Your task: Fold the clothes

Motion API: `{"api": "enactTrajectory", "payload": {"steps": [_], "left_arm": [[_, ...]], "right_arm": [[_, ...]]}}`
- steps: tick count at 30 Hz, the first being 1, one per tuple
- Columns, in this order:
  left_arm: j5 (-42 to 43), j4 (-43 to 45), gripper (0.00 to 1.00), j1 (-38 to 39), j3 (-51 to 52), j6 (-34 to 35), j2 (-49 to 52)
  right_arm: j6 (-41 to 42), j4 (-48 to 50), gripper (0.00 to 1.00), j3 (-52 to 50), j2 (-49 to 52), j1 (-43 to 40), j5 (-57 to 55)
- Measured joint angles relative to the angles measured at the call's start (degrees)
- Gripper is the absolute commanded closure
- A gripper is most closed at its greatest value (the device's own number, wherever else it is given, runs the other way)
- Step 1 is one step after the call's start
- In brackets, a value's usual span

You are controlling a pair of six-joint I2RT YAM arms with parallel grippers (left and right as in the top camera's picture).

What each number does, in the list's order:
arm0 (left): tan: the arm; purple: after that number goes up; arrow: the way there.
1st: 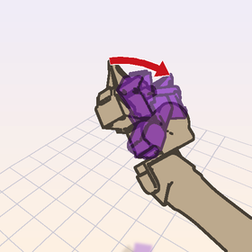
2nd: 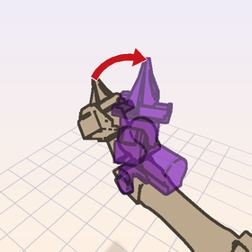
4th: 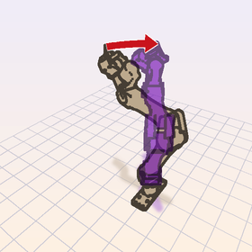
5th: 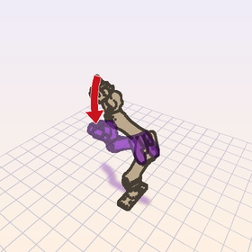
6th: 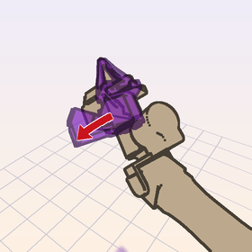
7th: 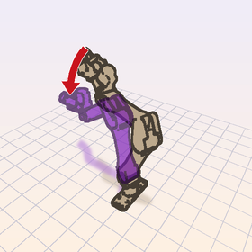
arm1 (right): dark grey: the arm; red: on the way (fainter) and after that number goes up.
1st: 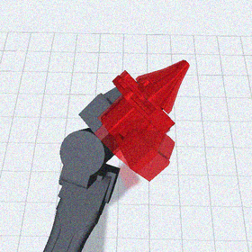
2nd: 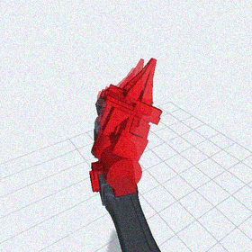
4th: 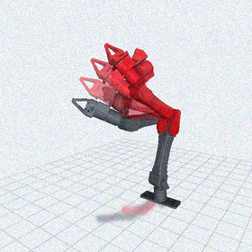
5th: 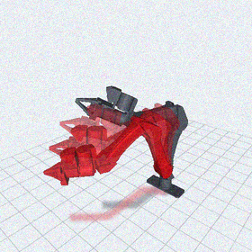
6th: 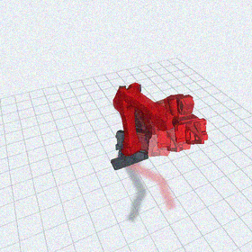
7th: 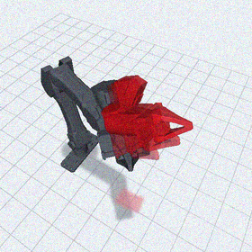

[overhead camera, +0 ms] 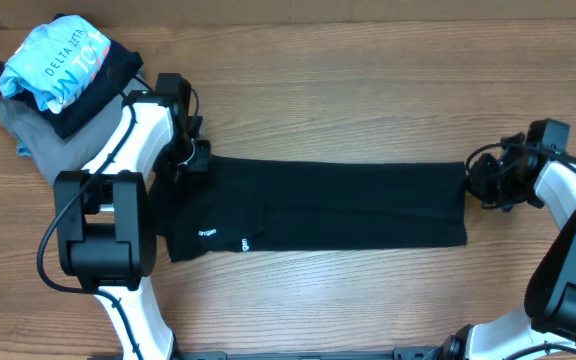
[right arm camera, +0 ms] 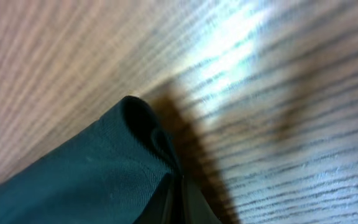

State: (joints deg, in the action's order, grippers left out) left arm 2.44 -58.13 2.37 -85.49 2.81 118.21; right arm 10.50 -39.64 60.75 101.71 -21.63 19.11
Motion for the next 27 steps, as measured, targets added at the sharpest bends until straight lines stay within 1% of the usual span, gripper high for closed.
{"api": "enactTrajectory", "payload": {"steps": [1, 3, 4, 5, 6, 7, 9, 12, 14, 19, 23, 24, 25, 27], "left_arm": [[-0.1, 0.1, 0.65, -0.2, 0.0, 0.0, 0.0], [-0.3, 0.5, 0.60, -0.7, 0.0, 0.2, 0.0], [-0.3, 0.6, 0.51, -0.9, 0.0, 0.2, 0.0], [-0.3, 0.5, 0.43, -1.2, 0.0, 0.2, 0.0], [-0.3, 0.5, 0.38, -1.4, 0.0, 0.0, 0.0], [-0.3, 0.3, 0.34, -1.6, -0.1, 0.3, 0.0], [-0.3, -1.2, 0.34, -2.1, -0.9, 0.3, 0.0], [1.0, -4.8, 0.32, -2.7, -3.8, -0.1, 0.0], [3.1, -7.6, 0.29, -2.9, -6.1, -1.5, 0.0], [6.6, -11.9, 0.30, -2.8, -7.3, -3.1, 0.0], [7.6, -11.0, 0.34, -2.8, -3.7, -3.5, 0.0], [7.6, -10.8, 0.35, -2.8, -2.7, -3.5, 0.0], [7.8, -10.1, 0.36, -2.8, -0.6, -3.5, 0.0], [8.1, -8.8, 0.37, -2.8, 2.2, -3.7, 0.0]], "right_arm": [[0.0, -0.1, 0.92, 0.3, 0.0, 0.0, 0.0], [0.0, -0.3, 0.90, 0.8, 0.0, 0.0, 0.0], [0.0, -0.4, 0.86, 1.0, 0.0, 0.0, 0.0], [-0.1, -0.5, 0.69, 1.1, 0.0, 0.0, 0.0], [0.4, -0.6, 0.59, 1.2, 0.0, 0.0, -0.1], [0.1, -0.8, 0.57, 1.4, 0.0, -0.2, -0.2], [-0.1, -1.9, 0.56, 1.9, 0.0, -0.5, -0.4], [0.0, -5.6, 0.63, 2.8, 0.0, -1.4, -0.5], [-0.1, -7.8, 0.67, 3.0, 0.0, -2.1, -0.5], [-1.8, -12.4, 0.66, 3.0, 0.0, -2.4, 2.6], [-3.1, -13.1, 0.66, 3.0, 0.0, -0.4, 4.3], [-3.3, -13.0, 0.63, 2.8, 0.0, 0.5, 4.4], [-3.2, -13.0, 0.57, 2.6, 0.0, 1.3, 4.3], [-2.7, -13.1, 0.55, 2.1, 0.0, 2.6, 3.1]]}}
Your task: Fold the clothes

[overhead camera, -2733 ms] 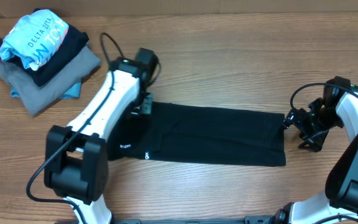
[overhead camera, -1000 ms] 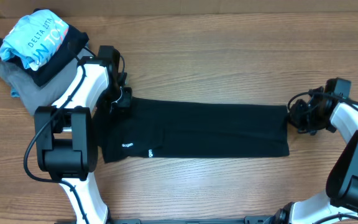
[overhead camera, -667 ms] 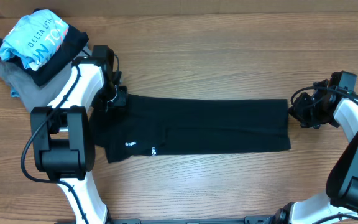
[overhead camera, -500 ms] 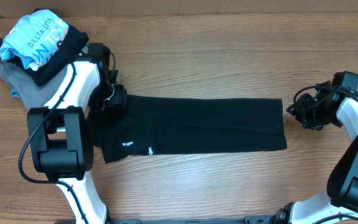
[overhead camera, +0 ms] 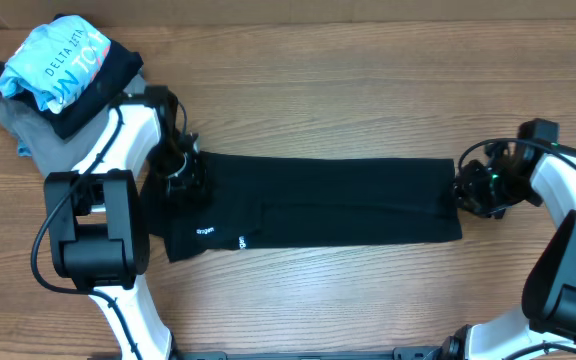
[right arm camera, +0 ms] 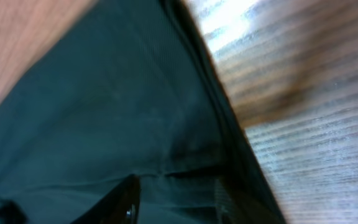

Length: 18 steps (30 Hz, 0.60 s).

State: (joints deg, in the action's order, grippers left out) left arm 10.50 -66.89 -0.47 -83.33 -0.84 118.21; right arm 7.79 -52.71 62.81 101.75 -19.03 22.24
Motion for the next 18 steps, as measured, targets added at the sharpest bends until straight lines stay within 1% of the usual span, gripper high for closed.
{"api": "enactTrajectory", "payload": {"steps": [3, 7, 10, 12, 13, 14, 18], "left_arm": [[0.0, 1.1, 0.42, 0.0, 2.8, -0.2, 0.0], [0.0, 2.0, 0.61, 0.0, 3.5, -0.7, 0.0], [0.0, 2.4, 0.78, 0.0, 3.6, -0.9, 0.0], [0.0, 2.6, 0.86, 0.0, 3.7, -1.1, 0.0], [0.2, 2.6, 0.93, 0.0, 3.8, -1.0, 0.0], [0.3, 2.5, 0.96, 0.0, 3.8, -1.0, 0.0], [0.5, 1.7, 0.96, 0.0, 3.9, -1.1, 0.0]], "right_arm": [[1.1, -0.2, 0.56, -0.9, 0.0, 0.7, -3.7], [2.4, 0.0, 0.73, -1.9, 0.0, 0.7, -6.8], [2.8, -0.3, 0.83, -2.3, 0.0, 0.7, -7.2], [2.7, -0.5, 0.90, -2.4, 0.0, 0.7, -7.0], [2.6, -0.6, 0.93, -2.4, 0.0, 0.7, -7.0], [2.6, -0.6, 0.96, -2.4, 0.0, 0.7, -7.0], [2.4, -0.8, 0.96, -2.4, 0.0, 0.3, -6.6]]}}
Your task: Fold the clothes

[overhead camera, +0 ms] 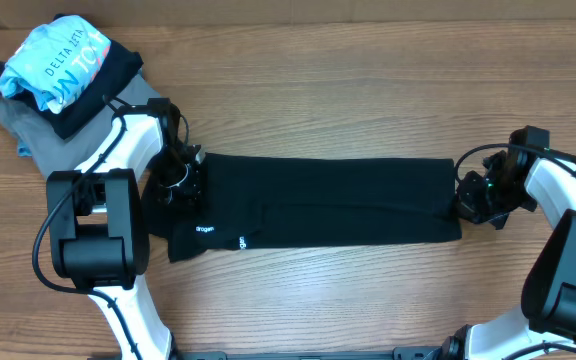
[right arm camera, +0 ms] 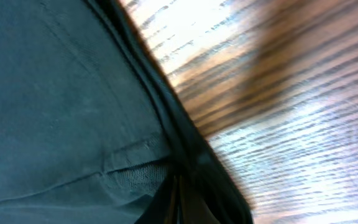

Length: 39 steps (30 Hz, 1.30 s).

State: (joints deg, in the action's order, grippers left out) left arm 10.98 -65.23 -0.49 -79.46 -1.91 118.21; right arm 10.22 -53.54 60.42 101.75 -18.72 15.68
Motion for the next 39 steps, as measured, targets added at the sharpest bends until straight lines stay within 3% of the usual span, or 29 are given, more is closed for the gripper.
{"api": "enactTrajectory", "payload": {"steps": [16, 17, 18, 19, 21, 24, 28, 29, 33, 37, 39], "left_arm": [[-2.2, -3.4, 0.96, -4.7, -1.7, 0.7, 0.0], [-2.2, -3.5, 0.87, -4.9, -1.7, 0.8, 0.0], [-2.1, -3.5, 0.69, -5.0, -1.7, 0.9, 0.0], [-1.7, -3.6, 0.56, -5.1, -1.7, 1.3, 0.0], [-1.3, -3.8, 0.45, -5.3, -1.7, 1.6, 0.0], [-0.6, -3.8, 0.41, -5.3, -1.7, 1.9, 0.0], [-0.3, -4.0, 0.40, -5.3, -1.8, 1.9, 0.0], [-0.2, -4.0, 0.40, -5.3, -1.8, 1.9, 0.0], [0.0, -4.9, 0.44, -5.3, -1.8, 1.9, 0.0], [0.1, -6.3, 0.44, -5.3, -1.8, 1.9, 0.0], [0.2, -6.9, 0.44, -5.3, -1.9, 1.9, 0.0]], "right_arm": [[0.1, -1.6, 0.96, 0.6, 0.0, -2.3, 0.7], [0.0, -1.6, 0.96, 0.6, 0.0, -2.3, 0.7], [0.0, -1.6, 0.95, 0.6, 0.0, -2.3, 0.7], [0.0, -1.6, 0.88, 0.6, 0.0, -2.3, 0.8], [-0.5, -1.8, 0.69, 0.6, 0.0, -2.3, 1.4], [-2.4, -2.6, 0.57, 0.7, 0.0, -2.3, 3.8], [-3.5, -1.6, 0.52, 0.6, 0.0, -2.1, 6.1], [-3.6, -0.7, 0.53, 0.5, 0.0, -2.0, 6.4], [-3.4, 1.4, 0.79, -1.0, 0.0, -1.2, 7.1], [-3.8, 1.4, 0.85, -2.0, 0.0, -0.6, 8.1], [-4.0, 1.5, 0.93, -2.0, 0.0, -0.6, 8.9]]}}
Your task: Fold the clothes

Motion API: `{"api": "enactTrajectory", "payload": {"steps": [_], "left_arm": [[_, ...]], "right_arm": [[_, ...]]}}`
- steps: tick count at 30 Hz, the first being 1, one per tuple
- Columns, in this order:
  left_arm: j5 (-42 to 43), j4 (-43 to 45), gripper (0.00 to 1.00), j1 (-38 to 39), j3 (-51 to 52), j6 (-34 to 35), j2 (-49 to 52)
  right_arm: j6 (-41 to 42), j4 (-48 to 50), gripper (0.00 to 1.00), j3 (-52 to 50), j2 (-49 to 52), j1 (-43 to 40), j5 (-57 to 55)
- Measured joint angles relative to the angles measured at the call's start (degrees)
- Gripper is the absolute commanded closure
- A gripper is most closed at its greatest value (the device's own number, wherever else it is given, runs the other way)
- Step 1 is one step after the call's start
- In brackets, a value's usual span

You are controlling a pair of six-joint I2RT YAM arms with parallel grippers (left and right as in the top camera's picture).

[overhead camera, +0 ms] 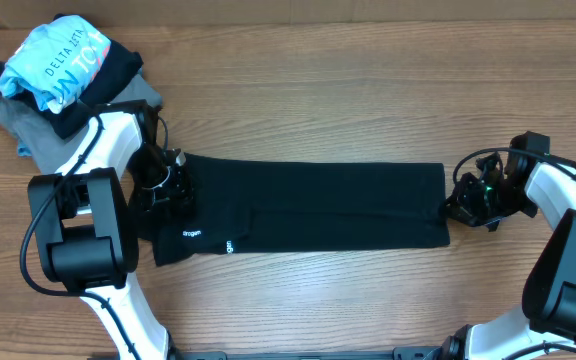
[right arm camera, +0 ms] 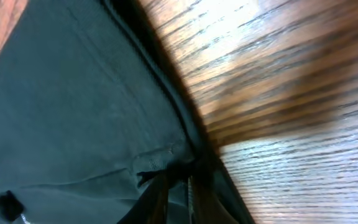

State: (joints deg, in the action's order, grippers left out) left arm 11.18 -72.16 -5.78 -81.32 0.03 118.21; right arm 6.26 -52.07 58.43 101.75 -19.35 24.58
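A black garment [overhead camera: 308, 205] lies folded into a long strip across the table, with small white print near its left end. My left gripper [overhead camera: 166, 178] sits on the strip's upper left corner and looks shut on the cloth there. At the right end, my right gripper [overhead camera: 458, 207] pinches the hem. The right wrist view shows that gripper [right arm camera: 180, 186] shut on a bunched bit of the dark fabric [right arm camera: 73, 106] right at its edge, with wood grain beside it.
A pile of clothes [overhead camera: 58, 70] sits at the table's back left: a light blue printed piece on black and grey ones, just behind my left arm. Bare wooden table [overhead camera: 368, 80] shows behind and in front of the strip.
The whole strip has shifted left and slightly toward the front. Both grippers have moved left with it, each still at its own end of the cloth.
My right gripper was shut on the strip's far right corner. Then it stood open over the right hem, farther in. Then it was shut on the hem lower down. Now the garment lies farther left, held at both ends.
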Motion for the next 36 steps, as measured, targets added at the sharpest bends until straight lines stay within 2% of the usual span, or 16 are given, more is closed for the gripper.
{"api": "enactTrajectory", "payload": {"steps": [1, 11, 17, 23, 25, 26, 27, 29, 30, 36], "left_arm": [[0.0, -0.2, 0.44, 0.0, 0.0, 0.0, 0.0], [0.0, -0.9, 0.45, 0.0, 0.0, 0.0, 0.0], [0.0, -1.3, 0.37, 0.0, 0.0, 0.0, 0.0], [0.0, -1.1, 0.36, 0.0, 0.0, 0.0, 0.0], [0.0, -1.1, 0.42, 0.0, 0.0, 0.0, 0.0], [0.0, -1.1, 0.48, 0.0, 0.0, 0.1, 0.0], [0.0, -1.1, 0.64, 0.0, 0.0, 0.2, 0.0], [0.2, -0.9, 0.89, 0.0, 0.0, 0.2, 0.0], [0.2, -0.9, 0.96, 0.0, 0.0, 0.2, 0.0], [0.2, -1.3, 0.96, -0.4, 0.0, -0.1, 0.0]], "right_arm": [[0.1, -0.1, 0.96, 0.0, 0.0, 0.0, 0.4], [-0.3, 0.0, 0.96, 0.0, 0.0, 0.0, 3.6], [-1.9, 1.1, 0.96, 0.0, 0.0, 0.0, 5.7], [-3.3, 1.9, 0.96, 0.0, 0.0, 0.0, 7.6], [-3.5, 1.9, 0.96, 0.0, 0.0, 0.0, 7.9], [-3.5, 1.9, 0.96, 0.0, 0.0, 0.0, 8.1], [-3.5, 2.0, 0.96, 0.0, 0.0, 0.0, 8.2], [-3.5, 2.0, 0.96, 0.0, 0.0, 0.0, 8.2], [-3.5, 1.9, 0.96, 0.0, 0.0, 0.0, 8.3], [-3.5, 1.6, 0.96, 0.0, 0.0, 0.0, 8.2]]}}
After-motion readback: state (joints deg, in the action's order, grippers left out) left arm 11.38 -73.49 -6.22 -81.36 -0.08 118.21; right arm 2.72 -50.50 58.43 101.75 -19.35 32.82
